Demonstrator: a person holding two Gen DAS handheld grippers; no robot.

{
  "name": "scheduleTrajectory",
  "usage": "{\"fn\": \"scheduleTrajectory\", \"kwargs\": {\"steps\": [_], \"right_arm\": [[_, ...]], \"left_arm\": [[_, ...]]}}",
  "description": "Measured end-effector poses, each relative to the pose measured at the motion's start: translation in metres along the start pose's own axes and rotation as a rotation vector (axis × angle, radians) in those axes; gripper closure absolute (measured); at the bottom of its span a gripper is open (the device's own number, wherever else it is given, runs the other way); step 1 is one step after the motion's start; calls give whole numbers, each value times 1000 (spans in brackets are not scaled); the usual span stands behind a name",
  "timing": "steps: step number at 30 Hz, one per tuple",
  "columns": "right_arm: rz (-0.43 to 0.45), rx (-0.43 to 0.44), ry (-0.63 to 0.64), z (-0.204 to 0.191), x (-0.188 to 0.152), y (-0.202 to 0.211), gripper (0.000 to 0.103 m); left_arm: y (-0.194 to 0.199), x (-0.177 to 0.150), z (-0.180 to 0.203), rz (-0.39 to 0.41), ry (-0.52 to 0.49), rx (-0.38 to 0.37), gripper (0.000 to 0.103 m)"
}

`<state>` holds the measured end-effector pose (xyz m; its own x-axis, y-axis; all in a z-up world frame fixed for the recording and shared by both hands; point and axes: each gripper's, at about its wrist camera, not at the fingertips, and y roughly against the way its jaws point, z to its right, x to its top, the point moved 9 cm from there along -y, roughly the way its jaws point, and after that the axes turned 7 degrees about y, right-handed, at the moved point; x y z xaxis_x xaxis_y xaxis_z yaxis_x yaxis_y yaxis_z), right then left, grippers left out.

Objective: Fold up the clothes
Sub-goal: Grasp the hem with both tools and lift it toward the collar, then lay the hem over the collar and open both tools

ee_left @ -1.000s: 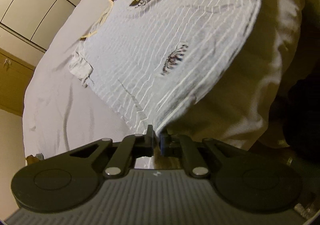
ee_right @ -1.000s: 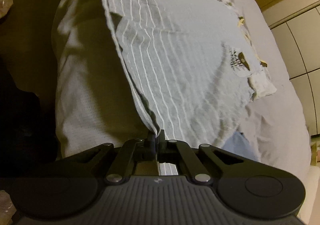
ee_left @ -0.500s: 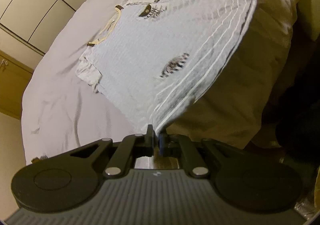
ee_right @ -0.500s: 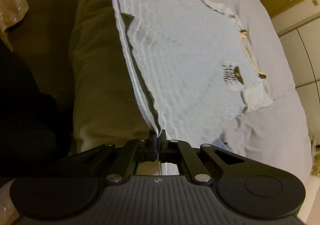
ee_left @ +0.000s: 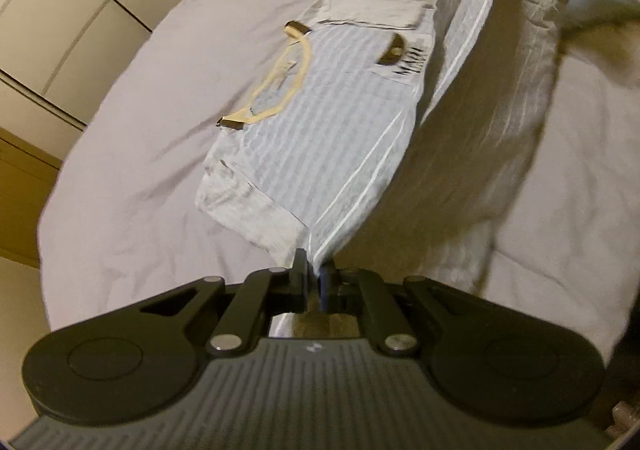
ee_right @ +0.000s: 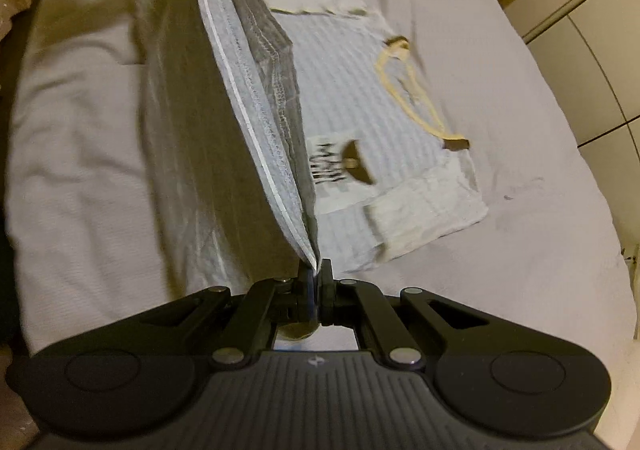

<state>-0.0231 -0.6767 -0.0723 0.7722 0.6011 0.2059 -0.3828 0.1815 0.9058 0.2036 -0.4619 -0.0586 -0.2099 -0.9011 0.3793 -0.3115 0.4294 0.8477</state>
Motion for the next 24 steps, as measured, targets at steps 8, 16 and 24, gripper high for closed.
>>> {"fn": "scheduleTrajectory", "kwargs": {"steps": [8,16,24], "right_arm": [[-15,67,-47,101,3,-76,103],[-61,99,-192,172,7,-145,103],[-82,83,-275,214,7,-178,103]], "left_arm": [[-95,39,-63,-56,24,-83,99],[-173,62,-117,-58,54,-157,99],[-217,86,-156,-29,88,-187,99]]}}
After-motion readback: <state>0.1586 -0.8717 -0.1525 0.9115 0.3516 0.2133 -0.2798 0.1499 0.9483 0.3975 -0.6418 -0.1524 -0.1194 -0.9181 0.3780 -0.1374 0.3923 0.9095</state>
